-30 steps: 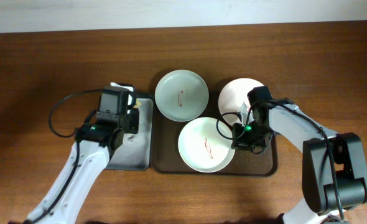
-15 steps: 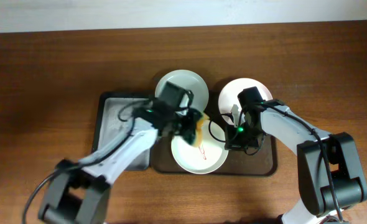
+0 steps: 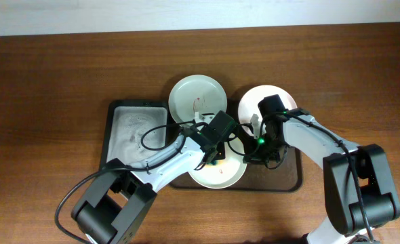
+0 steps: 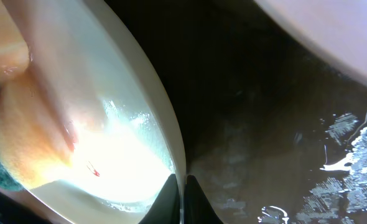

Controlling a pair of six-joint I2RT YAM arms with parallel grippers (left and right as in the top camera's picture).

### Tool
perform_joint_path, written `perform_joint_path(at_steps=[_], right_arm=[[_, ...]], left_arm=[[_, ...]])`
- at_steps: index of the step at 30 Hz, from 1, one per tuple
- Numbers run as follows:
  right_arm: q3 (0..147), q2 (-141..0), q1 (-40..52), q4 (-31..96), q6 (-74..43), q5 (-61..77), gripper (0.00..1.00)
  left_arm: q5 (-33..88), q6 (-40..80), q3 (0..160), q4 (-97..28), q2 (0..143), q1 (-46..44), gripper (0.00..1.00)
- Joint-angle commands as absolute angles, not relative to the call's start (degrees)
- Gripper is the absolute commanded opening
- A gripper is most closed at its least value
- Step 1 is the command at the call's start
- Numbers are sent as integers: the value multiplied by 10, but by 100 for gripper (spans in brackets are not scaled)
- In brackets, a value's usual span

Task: Clean dirty plates on tray and stack at the side
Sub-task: 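Scrub the pale green plate with the sponge held by the left gripper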

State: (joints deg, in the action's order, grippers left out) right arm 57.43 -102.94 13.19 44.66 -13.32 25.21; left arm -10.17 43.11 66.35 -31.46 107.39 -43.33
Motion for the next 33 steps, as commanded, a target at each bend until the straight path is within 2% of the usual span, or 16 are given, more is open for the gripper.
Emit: perform_joint_path(at_steps=[1, 2, 3, 6, 8, 11, 13, 16, 19, 20, 24, 25, 26, 28, 33], right_arm=[[574, -1030, 135, 454, -130, 248, 4], [574, -1030, 135, 454, -130, 248, 4], [574, -1030, 135, 454, -130, 248, 4], [574, -1030, 135, 456, -130, 248, 4], [574, -1030, 135, 456, -130, 248, 4], [574, -1030, 135, 456, -130, 248, 4], [574, -1030, 135, 456, -130, 248, 4], [574, -1030, 135, 456, -130, 248, 4], [574, -1030, 135, 457, -130, 248, 4], [574, -1030, 135, 457, -130, 248, 4], [574, -1030, 135, 456, -130, 248, 4], [574, -1030, 135, 456, -130, 248, 4], [574, -1030, 135, 456, -130, 248, 4], [574, -1030, 135, 456, -130, 248, 4], [574, -1030, 135, 456, -130, 249, 4]], left_arm=[[-35, 425, 683, -361, 1078, -419, 0], [115, 380, 685, -345, 1077, -419, 0], [159, 376, 684, -349, 1078, -419, 0], [168, 351, 680, -376, 1078, -423, 0], [170, 428, 670, -375, 1078, -424, 0], [69, 551, 666, -367, 1078, -427, 0], [-72, 603, 666, -367, 1078, -442, 0], [-226, 590, 666, -368, 1079, -457, 0], [-247, 552, 666, -373, 1077, -451, 0], [-240, 552, 666, -378, 1070, -445, 0], [99, 348, 665, -342, 1004, -441, 0], [133, 308, 663, -353, 1004, -441, 0], [159, 272, 663, -362, 1004, -441, 0], [163, 276, 659, -360, 1004, -441, 0], [122, 422, 569, -245, 1006, -441, 0]])
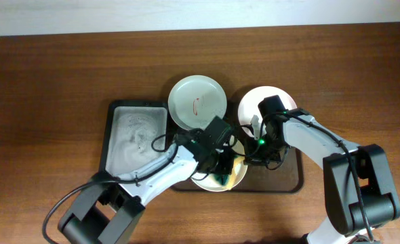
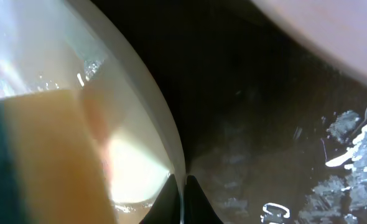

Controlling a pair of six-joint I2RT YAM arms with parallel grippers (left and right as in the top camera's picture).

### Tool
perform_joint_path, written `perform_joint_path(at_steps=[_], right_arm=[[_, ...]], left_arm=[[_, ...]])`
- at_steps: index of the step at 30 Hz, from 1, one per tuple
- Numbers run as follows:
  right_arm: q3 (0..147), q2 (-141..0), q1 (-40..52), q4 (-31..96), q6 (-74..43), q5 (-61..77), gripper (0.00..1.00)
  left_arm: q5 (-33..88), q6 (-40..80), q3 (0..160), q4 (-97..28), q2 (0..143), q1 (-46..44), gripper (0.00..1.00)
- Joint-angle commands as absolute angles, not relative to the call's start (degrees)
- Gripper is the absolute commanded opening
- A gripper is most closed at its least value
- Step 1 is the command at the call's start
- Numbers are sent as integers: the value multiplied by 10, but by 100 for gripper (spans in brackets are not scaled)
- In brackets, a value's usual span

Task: Clean dirty plates on tray and stack at the side
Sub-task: 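Scrub the pale green plate with the sponge held by the left gripper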

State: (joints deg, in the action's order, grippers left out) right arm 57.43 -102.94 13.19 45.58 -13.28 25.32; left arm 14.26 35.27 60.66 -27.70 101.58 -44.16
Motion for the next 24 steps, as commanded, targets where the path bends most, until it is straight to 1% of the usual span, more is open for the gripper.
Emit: perform_joint_path(at_steps=[1, 2, 3, 4, 7, 8, 10, 11, 12, 13, 15, 17, 18, 19, 20, 22, 24], right_arm=[[574, -1030, 135, 456, -130, 249, 4], [574, -1030, 135, 457, -130, 249, 4], [574, -1030, 135, 457, -130, 249, 4], [574, -1030, 135, 458, -130, 249, 4], [574, -1030, 135, 458, -130, 248, 4], [574, -1030, 135, 458, -130, 248, 4], [574, -1030, 135, 458, -129, 248, 4], [574, -1030, 135, 458, -130, 248, 4], [574, -1030, 135, 458, -129, 248, 4], [574, -1030, 135, 458, -130, 248, 4], [574, -1030, 135, 460, -129, 248, 4], [574, -1030, 135, 462, -130, 222, 4], [574, -1030, 135, 461, -130, 218, 10], [574, -1030, 135, 453, -130, 218, 19], [574, -1030, 135, 448, -130, 218, 17], [574, -1030, 135, 446, -130, 218, 5], [574, -1030, 135, 447, -129, 221, 4]], left_arm=[[97, 448, 557, -242, 1006, -441, 0], [61, 457, 550, -243, 1006, -441, 0], [-9, 456, 550, -242, 1006, -441, 0], [-48, 456, 551, -242, 1006, -441, 0], [-123, 456, 565, -245, 989, -441, 0], [-131, 454, 571, -245, 973, -441, 0], [-93, 468, 572, -244, 946, -441, 0], [-72, 495, 572, -245, 946, -441, 0], [-51, 551, 572, -244, 947, -441, 0], [-51, 564, 572, -240, 947, -441, 0], [-58, 531, 572, -247, 947, -439, 0], [-58, 419, 573, -256, 931, -415, 0], [-53, 376, 574, -268, 910, -397, 0], [-51, 330, 574, -293, 869, -369, 0], [-44, 298, 574, -316, 842, -345, 0], [-11, 255, 574, -371, 804, -277, 0], [11, 209, 574, -406, 806, -215, 0]])
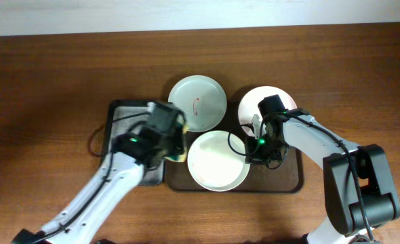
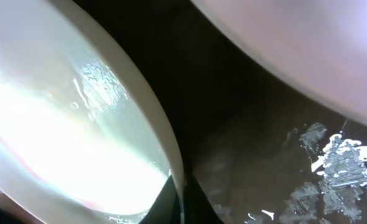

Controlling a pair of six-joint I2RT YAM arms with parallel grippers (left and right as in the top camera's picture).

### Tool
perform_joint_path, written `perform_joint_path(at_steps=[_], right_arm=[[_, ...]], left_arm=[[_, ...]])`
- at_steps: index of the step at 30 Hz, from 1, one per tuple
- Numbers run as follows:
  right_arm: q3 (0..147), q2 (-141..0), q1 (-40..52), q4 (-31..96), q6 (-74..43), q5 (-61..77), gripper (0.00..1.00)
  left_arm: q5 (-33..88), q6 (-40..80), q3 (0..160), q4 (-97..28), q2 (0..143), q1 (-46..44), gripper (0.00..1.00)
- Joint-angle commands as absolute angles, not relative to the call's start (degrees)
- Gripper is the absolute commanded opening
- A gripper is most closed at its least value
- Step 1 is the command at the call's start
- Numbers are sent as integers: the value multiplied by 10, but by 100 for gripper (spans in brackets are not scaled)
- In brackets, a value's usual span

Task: Clean dirty plates on tray and stack at the side
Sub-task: 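Scrub the pale green plate with the sponge held by the left gripper, then lift the pale green plate with the right gripper and place it right of the tray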

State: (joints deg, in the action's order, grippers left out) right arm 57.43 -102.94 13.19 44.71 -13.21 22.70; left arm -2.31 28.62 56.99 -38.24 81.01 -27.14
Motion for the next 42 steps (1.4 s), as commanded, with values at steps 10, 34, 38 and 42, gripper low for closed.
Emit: perform_joint_path(at_steps=[10, 34, 38, 42], right_arm=[[628, -853, 135, 508, -130, 32, 4], [630, -797, 470, 441, -229, -572, 4], [630, -797, 345, 441, -295, -378, 4], [630, -797, 41, 441, -305, -102, 4]], left_arm=[[37, 110, 574, -416, 879, -73, 0], [37, 110, 574, -393, 961, -73, 0], [37, 110, 574, -395, 961, -73, 0], [37, 110, 574, -396, 961, -73, 0]])
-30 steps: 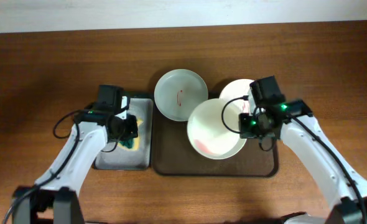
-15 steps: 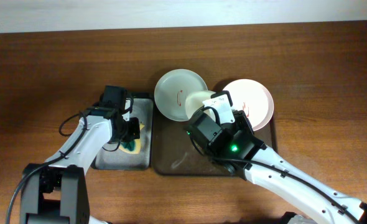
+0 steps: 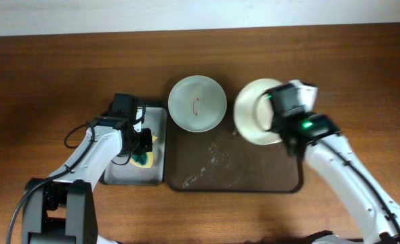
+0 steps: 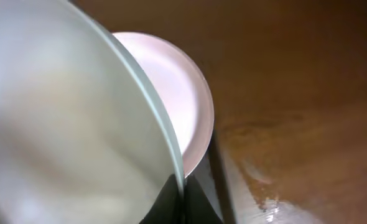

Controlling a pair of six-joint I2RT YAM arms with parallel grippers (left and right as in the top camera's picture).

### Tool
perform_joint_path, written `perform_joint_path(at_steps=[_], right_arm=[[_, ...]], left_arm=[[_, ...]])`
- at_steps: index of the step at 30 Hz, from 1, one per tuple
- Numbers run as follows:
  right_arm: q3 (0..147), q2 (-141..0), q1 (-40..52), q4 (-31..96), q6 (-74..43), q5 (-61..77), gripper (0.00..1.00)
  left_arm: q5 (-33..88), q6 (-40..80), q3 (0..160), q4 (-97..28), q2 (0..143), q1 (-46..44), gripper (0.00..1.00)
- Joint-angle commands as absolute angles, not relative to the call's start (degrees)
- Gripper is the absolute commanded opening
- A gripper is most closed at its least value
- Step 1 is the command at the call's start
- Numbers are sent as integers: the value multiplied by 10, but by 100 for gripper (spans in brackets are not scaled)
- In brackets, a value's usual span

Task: Clean dirty plates on tray and stack at the side
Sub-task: 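Lift the pale green plate with the right gripper and place it right of the tray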

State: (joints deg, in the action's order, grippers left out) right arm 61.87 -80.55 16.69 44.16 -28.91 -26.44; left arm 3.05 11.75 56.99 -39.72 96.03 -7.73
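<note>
My right gripper (image 4: 182, 186) is shut on the rim of a clean white plate (image 3: 253, 122). It holds that plate tilted above a pale plate (image 4: 178, 87) lying on the table at the tray's back right. A dirty plate (image 3: 197, 103) with a red smear sits at the back edge of the brown tray (image 3: 254, 169). In the overhead view my right gripper (image 3: 278, 129) is at the held plate's right side. My left gripper (image 3: 144, 148) is over the grey basin (image 3: 115, 175), with the yellow-green sponge (image 3: 146, 158) at its tips.
The brown tray's floor carries only wet soap streaks (image 3: 213, 159). The grey basin lies directly left of the tray. Bare wooden table (image 3: 51, 81) surrounds both, and my left arm's cable loops beside the basin.
My right gripper has lifted the white plate off the tray and now holds it over the pale plate at the back right. My left gripper with the sponge has moved further left over the basin.
My left gripper pressed the sponge on the white plate in the tray while my right gripper pinched its rim. Then the sponge was at the plate's near side. Later the sponge was off the plate, beside the basin. Now the plate hangs over the side plate.
</note>
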Motion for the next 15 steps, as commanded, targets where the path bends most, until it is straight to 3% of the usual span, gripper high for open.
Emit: perform_joint_path(at_steps=[1, 6, 9, 13, 14, 15], right_arm=[[630, -798, -14, 441, -305, -66, 4], [629, -836, -297, 447, -305, -15, 4], [629, -886, -355, 447, -305, -15, 4], [629, -935, -364, 430, -305, -14, 4], [629, -935, -364, 426, -305, -14, 9], [629, -935, -364, 413, -305, 27, 33]], left_arm=[[37, 110, 574, -396, 961, -73, 0], [37, 110, 574, -396, 961, -73, 0], [37, 110, 574, -396, 961, -73, 0], [37, 110, 574, -396, 961, -73, 0], [37, 110, 574, -396, 961, -73, 0], [37, 110, 574, -395, 961, -73, 0]])
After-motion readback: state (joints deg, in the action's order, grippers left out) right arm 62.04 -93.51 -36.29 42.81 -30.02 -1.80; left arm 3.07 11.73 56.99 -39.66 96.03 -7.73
